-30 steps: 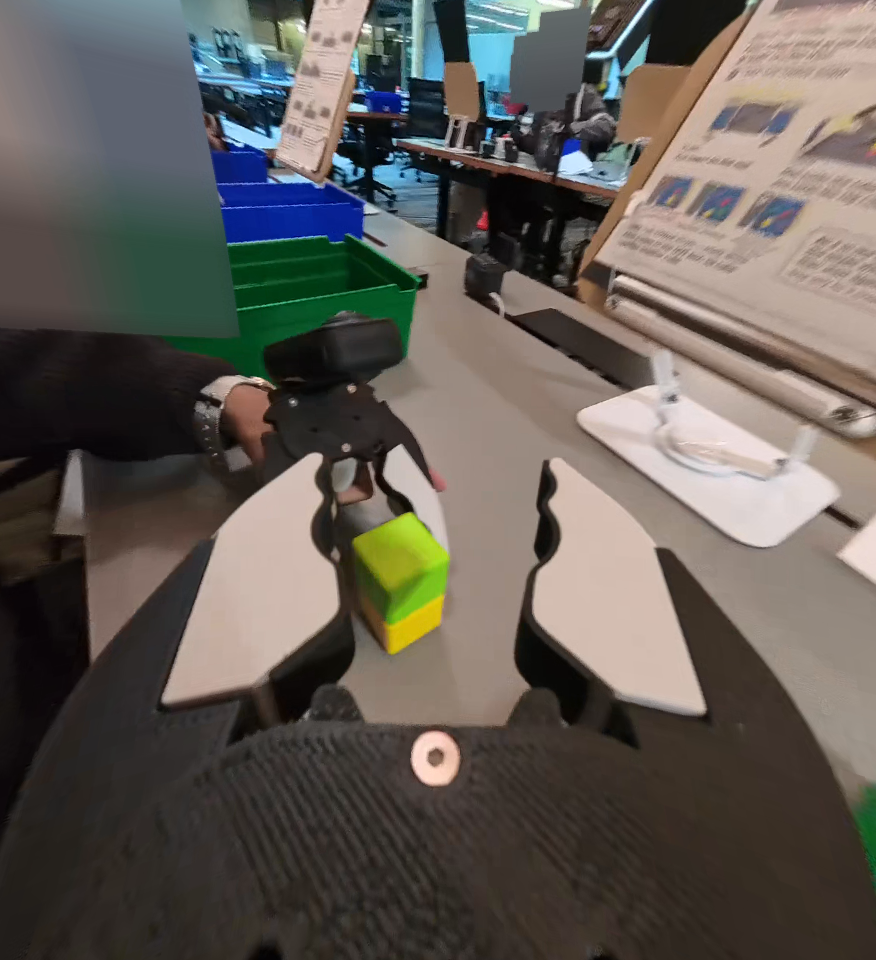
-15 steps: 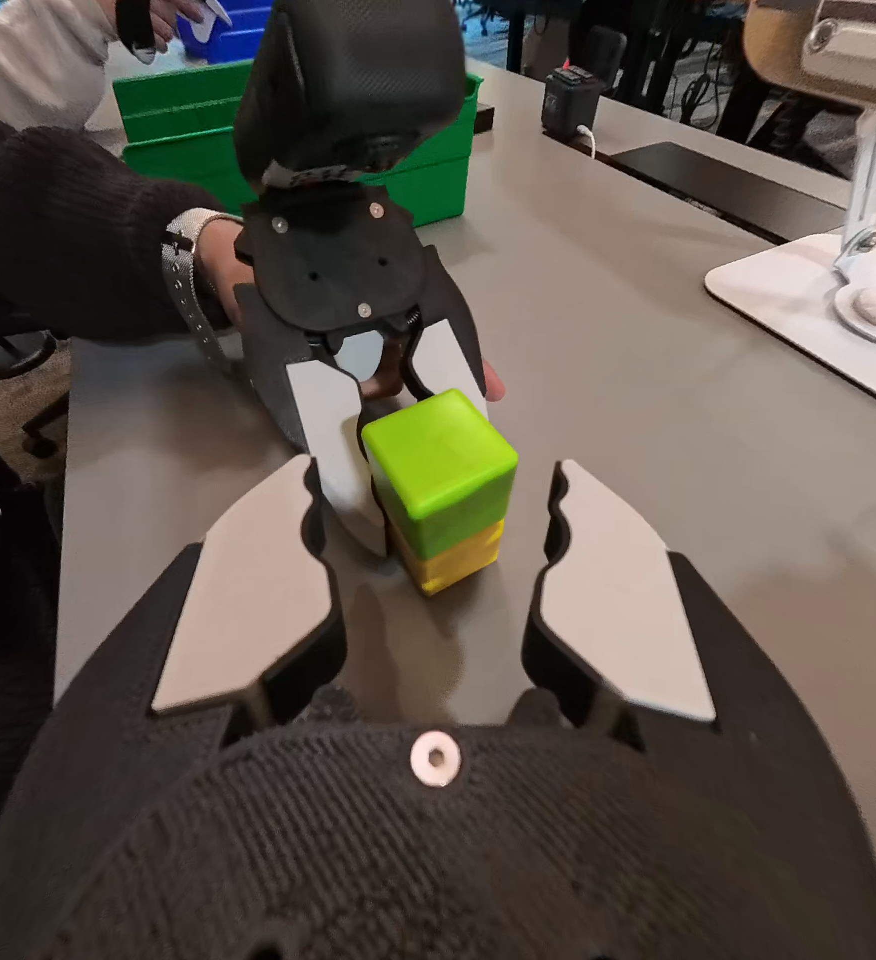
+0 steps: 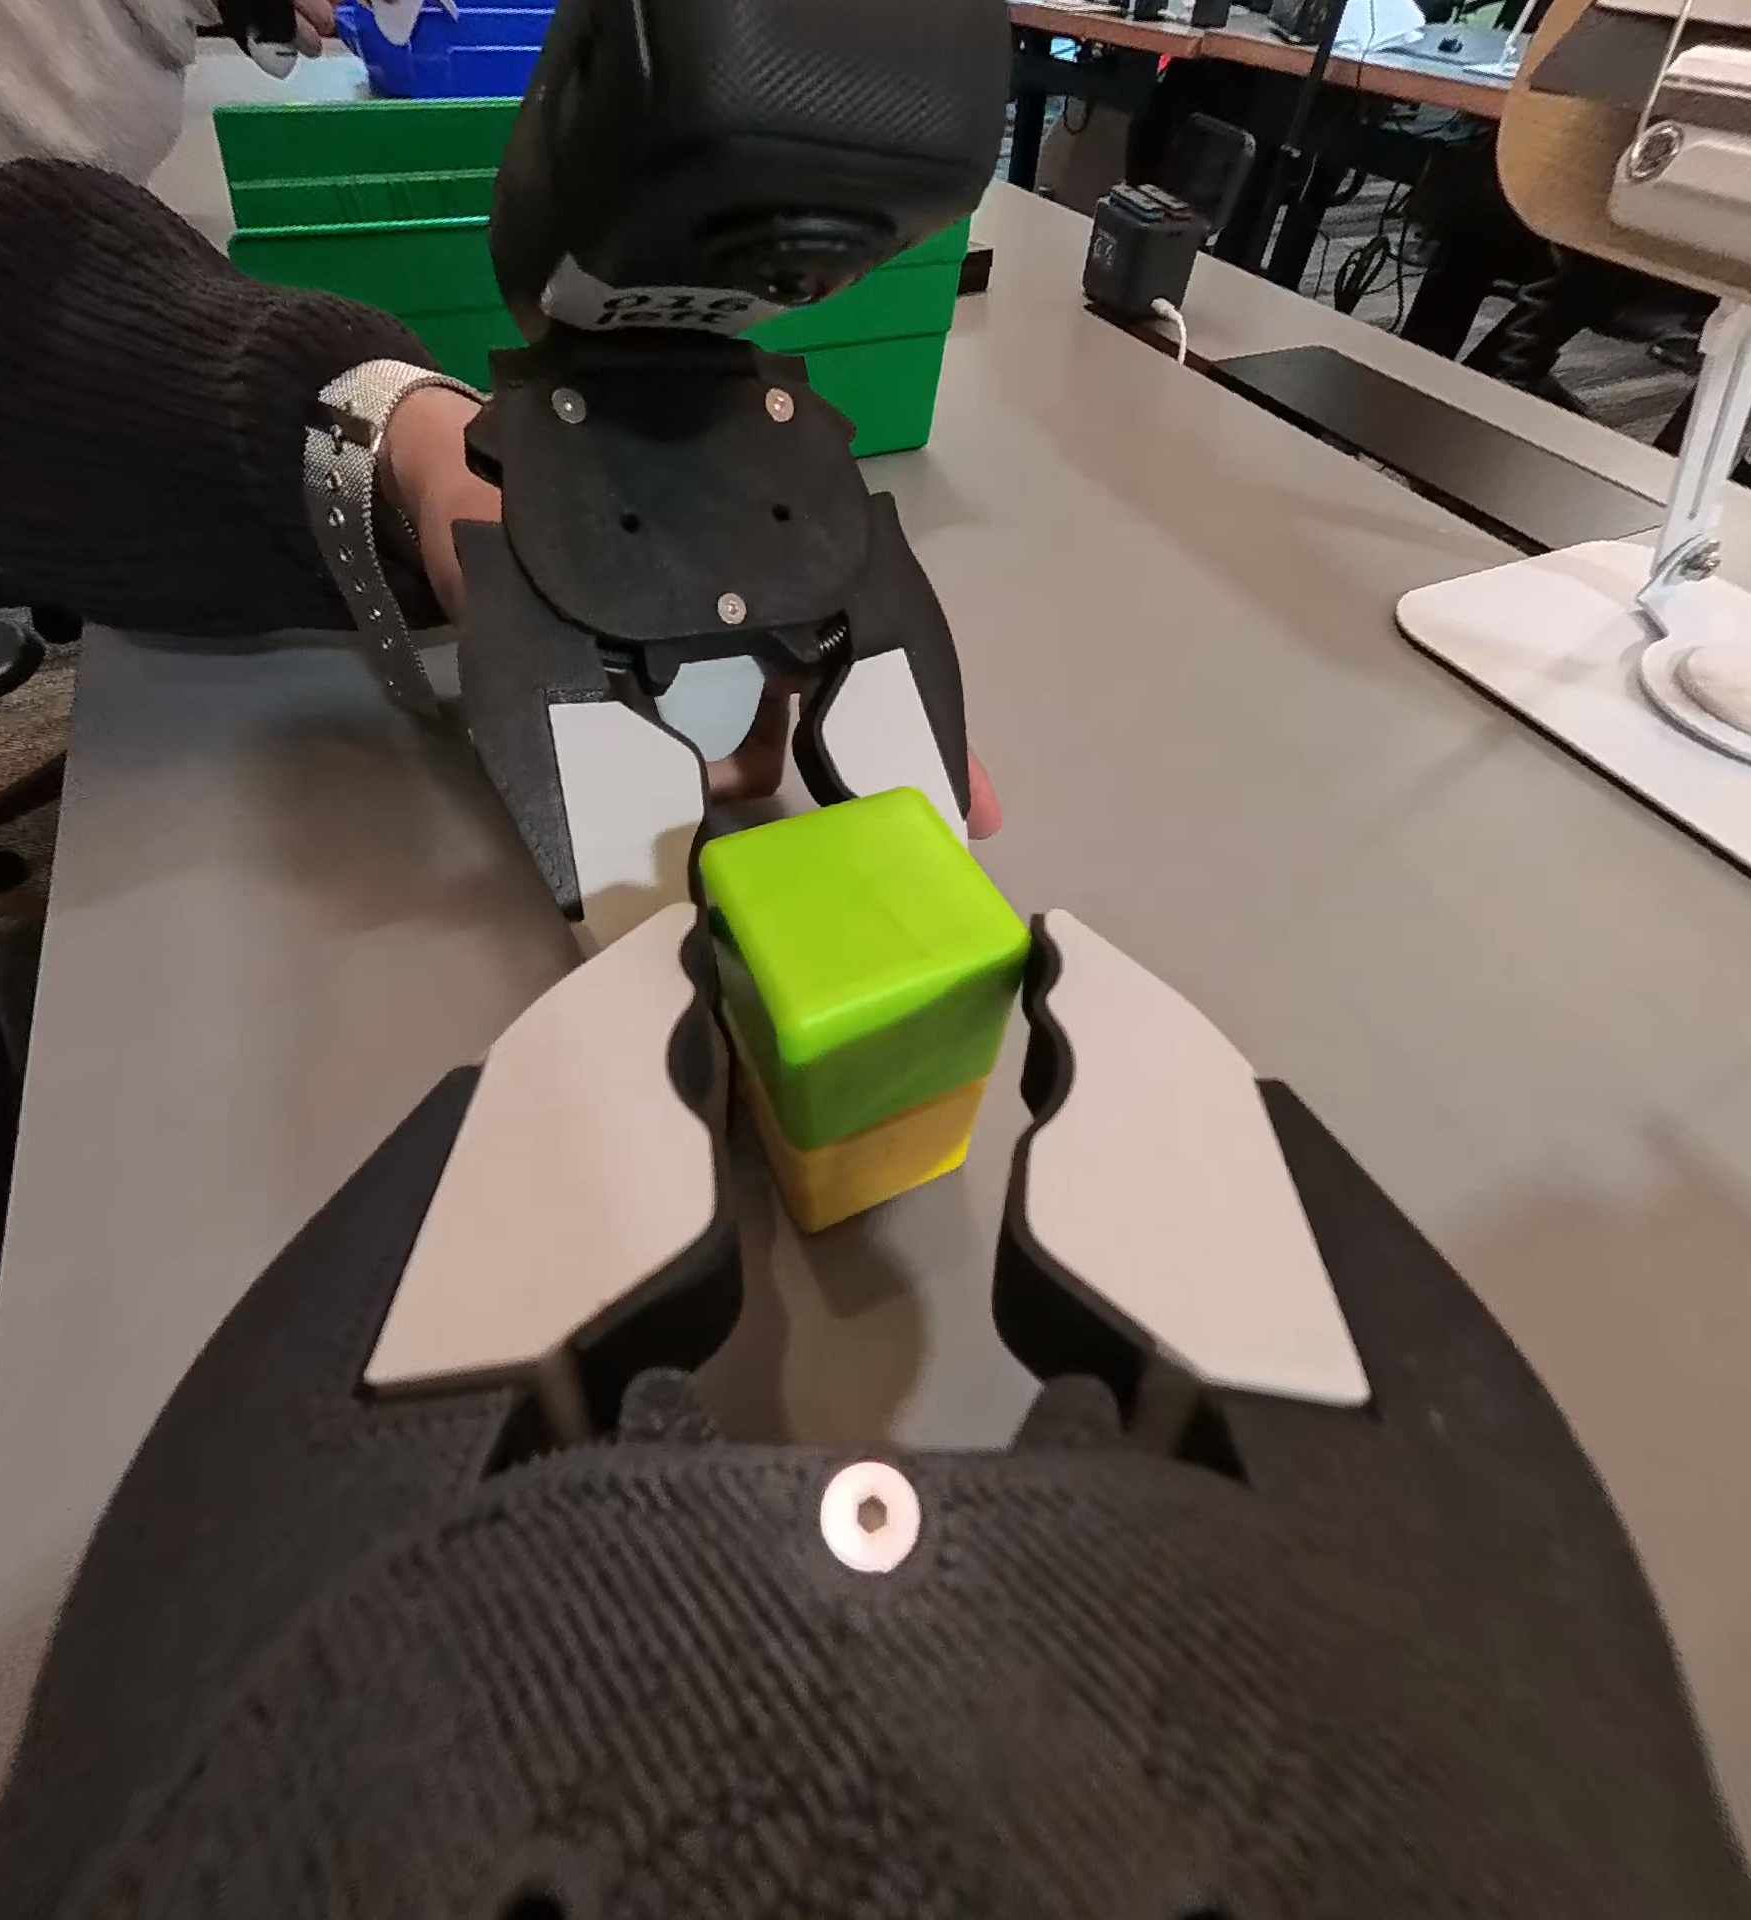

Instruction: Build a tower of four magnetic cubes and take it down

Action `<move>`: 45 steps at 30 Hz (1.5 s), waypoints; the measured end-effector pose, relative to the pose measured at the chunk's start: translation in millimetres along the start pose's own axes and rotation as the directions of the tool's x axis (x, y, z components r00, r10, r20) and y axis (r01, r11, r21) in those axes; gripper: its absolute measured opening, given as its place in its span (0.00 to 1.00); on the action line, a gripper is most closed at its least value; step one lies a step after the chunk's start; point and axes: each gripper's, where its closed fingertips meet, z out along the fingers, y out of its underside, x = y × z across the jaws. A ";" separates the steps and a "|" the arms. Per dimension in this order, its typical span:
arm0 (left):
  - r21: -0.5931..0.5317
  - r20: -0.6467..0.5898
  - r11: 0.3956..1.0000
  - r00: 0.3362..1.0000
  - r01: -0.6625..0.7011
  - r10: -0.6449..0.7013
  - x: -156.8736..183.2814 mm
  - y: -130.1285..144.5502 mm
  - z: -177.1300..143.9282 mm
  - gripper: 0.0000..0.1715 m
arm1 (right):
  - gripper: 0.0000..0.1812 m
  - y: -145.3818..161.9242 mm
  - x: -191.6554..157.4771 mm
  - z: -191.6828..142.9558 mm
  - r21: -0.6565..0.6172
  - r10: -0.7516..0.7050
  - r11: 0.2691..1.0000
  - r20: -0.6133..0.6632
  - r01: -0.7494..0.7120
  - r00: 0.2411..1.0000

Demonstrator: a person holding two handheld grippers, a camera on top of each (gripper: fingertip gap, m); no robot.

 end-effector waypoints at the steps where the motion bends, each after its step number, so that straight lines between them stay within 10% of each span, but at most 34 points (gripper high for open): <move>1: 0.001 0.002 1.000 1.000 0.004 -0.004 -0.6 -0.1 -0.1 0.29 | 0.32 -0.3 1.5 0.5 -0.001 0.007 1.000 -0.010 -0.007 1.000; 12: -0.057 0.058 0.998 0.998 -0.022 0.025 -6.7 9.4 1.4 0.29 | 0.32 -44.3 30.0 -20.7 0.130 0.107 0.988 -0.169 -0.085 0.980; 23: -0.050 0.049 0.999 0.999 -0.006 0.009 -7.2 8.5 0.6 0.28 | 0.32 -103.6 106.5 -160.9 0.045 -0.111 0.985 -0.563 0.164 0.819; 29: 0.010 0.036 0.999 0.998 0.048 -0.048 -11.1 1.9 -4.4 0.29 | 0.32 -47.4 148.8 -213.1 -0.110 -0.049 0.994 -0.624 -0.025 0.779; 37: 0.001 0.036 0.999 0.998 0.051 -0.051 -11.3 2.7 -3.4 0.29 | 0.32 66.9 171.5 -205.0 -0.292 0.130 0.882 -0.603 -0.370 0.787; 45: -0.015 0.017 0.998 0.998 0.058 -0.058 -10.0 4.3 -1.7 0.29 | 0.32 110.4 175.3 -196.9 -0.448 0.048 0.803 -0.608 -0.393 0.792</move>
